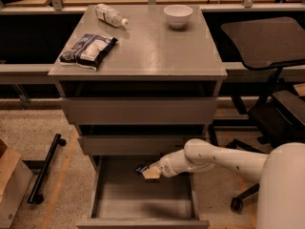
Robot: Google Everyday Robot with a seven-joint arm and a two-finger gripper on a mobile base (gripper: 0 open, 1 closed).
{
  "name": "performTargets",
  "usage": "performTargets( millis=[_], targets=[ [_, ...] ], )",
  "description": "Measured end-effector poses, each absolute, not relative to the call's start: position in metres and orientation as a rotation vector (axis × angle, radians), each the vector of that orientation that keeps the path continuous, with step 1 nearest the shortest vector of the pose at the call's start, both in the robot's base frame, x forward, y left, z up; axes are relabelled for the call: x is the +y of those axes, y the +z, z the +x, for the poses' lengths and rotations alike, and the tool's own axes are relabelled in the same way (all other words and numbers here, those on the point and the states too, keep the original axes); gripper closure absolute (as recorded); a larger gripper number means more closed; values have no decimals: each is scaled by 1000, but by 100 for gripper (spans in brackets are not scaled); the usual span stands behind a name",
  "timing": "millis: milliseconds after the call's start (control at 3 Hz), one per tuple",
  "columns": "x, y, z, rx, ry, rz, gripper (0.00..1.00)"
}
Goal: Place rxbar blueberry into bottom drawer
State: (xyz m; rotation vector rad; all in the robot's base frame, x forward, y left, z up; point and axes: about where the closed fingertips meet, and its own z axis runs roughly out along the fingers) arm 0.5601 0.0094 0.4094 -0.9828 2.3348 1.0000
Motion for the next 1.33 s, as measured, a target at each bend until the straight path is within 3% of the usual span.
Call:
performTargets(
  millis=[1333],
  targets=[
    [10, 329, 565, 2388, 944, -960, 100]
  ],
)
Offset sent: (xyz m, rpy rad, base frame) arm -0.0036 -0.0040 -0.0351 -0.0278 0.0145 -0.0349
